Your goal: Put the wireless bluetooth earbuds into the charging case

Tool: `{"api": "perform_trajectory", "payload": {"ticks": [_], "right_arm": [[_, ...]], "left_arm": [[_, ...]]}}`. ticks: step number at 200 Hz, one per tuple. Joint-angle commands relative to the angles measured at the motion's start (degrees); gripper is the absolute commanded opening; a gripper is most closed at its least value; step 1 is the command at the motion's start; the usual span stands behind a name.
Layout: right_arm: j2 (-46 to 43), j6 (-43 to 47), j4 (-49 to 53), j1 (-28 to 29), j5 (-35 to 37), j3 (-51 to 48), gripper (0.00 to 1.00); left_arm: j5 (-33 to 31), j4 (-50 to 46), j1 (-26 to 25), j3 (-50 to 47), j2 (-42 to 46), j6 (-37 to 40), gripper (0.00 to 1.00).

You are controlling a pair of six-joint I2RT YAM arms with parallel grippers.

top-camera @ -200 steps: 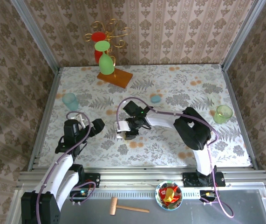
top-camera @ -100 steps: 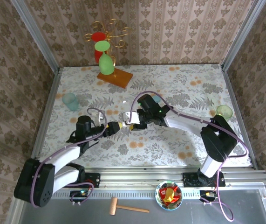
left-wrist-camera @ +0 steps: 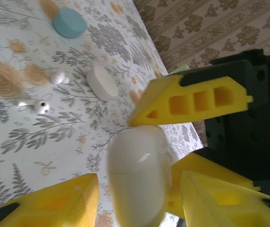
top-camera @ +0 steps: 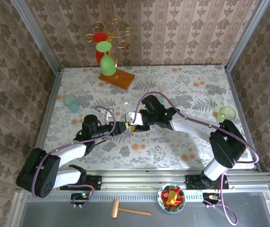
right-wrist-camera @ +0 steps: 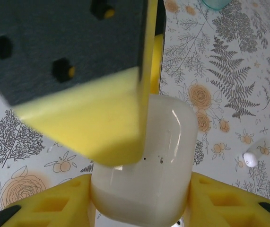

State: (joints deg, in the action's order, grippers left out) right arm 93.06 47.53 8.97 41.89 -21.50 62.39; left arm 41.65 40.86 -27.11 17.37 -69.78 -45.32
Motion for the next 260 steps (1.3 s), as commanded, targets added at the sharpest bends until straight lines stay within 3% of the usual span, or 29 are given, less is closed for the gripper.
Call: {"api": "perform_trajectory", "payload": {"ticks": [1,42,68,82,115,140,182,232,260], "right_arm": [[-0.89,-1.17,-1.9,-0.17,-1.06,-0.19,0.45],[-0.92,-1.47,-2.33,-0.41,-1.0,-0.1,0.45],[-1.63,-1.53,-1.89,-0.4,-2.12,-0.41,0.46],[-2.4,-1.7,-1.7,-0.54,-2.7,-0.73,0.5],[-6.49,-4.9,-1.44,-2.93,-10.8,-3.02,0.71],[-10.38,-8.72,1.88,-5.56,-20.23,-4.14,0.77],[-15.07,-21.15,-3.5,-6.73,-21.92,-7.14,0.76],[-14.09,-31.58,-1.36,-7.32,-16.61,-3.79,0.71],[-13.78,-33.82,1.18,-9.37,-19.85,-1.99,0.67]], "left_arm": [[1.66,3.83,-0.75,1.44,-0.7,-0.73,0.47],[1.93,4.48,-0.84,1.18,-0.71,-0.1,0.32],[2.2,5.18,-0.84,1.0,-0.71,1.24,0.12],[2.25,6.91,-0.84,0.42,-0.62,2.46,0.08],[3.56,14.23,-0.84,-1.59,-0.14,12.72,0.04],[5.42,14.79,-1.13,-1.06,0.8,23.05,0.04],[9.48,22.66,-3.67,-2.23,1.14,35.1,0.03],[14.23,27.84,-5.0,-3.03,0.69,36.53,0.02],[14.6,28.04,-5.41,-3.98,0.78,38.77,0.02]]}}
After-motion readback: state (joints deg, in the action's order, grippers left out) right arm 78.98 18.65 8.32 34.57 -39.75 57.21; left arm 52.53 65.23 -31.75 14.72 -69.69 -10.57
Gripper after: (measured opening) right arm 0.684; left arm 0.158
